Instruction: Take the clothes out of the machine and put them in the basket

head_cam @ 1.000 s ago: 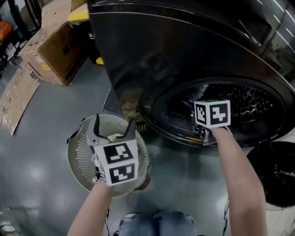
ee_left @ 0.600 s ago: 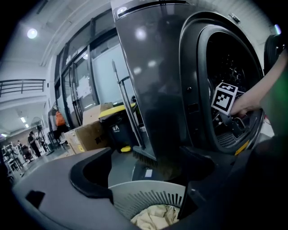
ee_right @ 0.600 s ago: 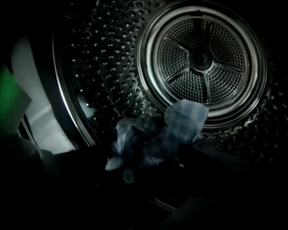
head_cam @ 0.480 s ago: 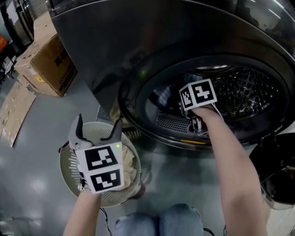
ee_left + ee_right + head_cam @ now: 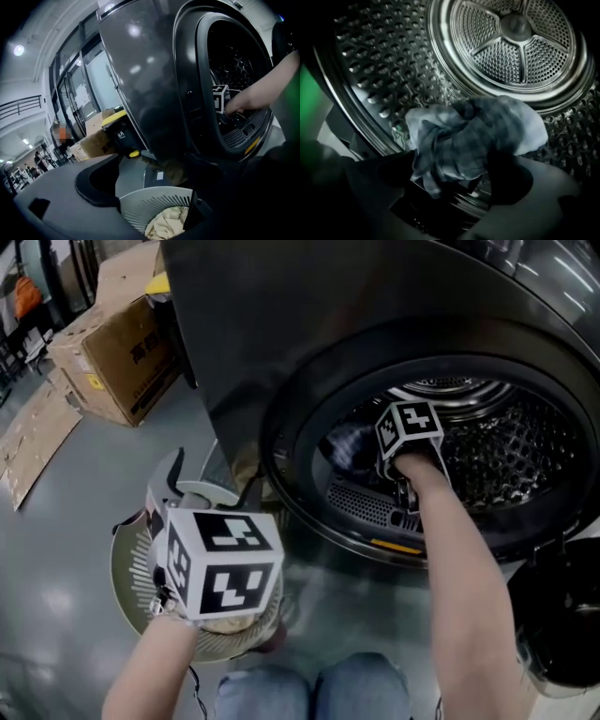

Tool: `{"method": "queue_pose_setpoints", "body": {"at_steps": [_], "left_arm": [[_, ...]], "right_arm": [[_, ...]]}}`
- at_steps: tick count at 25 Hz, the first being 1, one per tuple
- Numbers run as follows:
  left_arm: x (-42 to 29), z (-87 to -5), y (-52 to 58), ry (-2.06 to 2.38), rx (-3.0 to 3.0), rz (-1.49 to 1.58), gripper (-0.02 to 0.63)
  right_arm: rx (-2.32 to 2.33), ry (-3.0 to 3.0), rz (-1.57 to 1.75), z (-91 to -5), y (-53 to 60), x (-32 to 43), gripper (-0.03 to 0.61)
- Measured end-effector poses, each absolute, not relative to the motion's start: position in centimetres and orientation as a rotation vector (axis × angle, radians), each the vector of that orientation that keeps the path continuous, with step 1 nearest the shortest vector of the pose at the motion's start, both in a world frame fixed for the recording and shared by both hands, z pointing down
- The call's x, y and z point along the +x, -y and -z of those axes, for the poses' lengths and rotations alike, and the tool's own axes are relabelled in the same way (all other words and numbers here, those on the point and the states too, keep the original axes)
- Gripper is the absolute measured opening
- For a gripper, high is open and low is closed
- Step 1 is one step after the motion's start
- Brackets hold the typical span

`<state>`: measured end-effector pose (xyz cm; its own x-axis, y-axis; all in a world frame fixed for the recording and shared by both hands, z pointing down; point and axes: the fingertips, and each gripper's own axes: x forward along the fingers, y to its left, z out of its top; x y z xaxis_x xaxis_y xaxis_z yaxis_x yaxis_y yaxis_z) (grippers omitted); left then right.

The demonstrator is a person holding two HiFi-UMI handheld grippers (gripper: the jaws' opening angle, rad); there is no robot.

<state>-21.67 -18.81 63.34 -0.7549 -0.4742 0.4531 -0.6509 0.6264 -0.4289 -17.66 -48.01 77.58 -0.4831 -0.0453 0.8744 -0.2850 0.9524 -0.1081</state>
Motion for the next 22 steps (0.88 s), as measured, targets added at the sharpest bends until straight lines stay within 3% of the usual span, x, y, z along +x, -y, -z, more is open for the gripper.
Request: {"method": "queue_pose_setpoints", "body": {"at_steps": [3, 7, 9, 22], "left_arm": [[-21.4, -63.3, 18.9, 2.532, 0.899, -0.909, 0.401], [-21.0, -63.2, 19.3, 2.512, 0.906, -0.993, 0.366], [-21.0, -63.3, 19.3, 2.502, 0.915, -0.982, 0.354], [-21.0, -63.8, 19.8, 2.412, 1.01, -0.93, 0.322]], "right_arm": [[0.237, 1.989, -0.228, -78.2, 47.9, -17.3, 0.442], [0.189, 1.976, -0.106, -78.1, 47.8, -17.2, 0.191], [0.148, 2.029, -0.112, -77.6, 47.5, -17.6, 0.131], [0.142, 2.367, 0.174, -72.3, 46.2, -18.3, 0.117]]}}
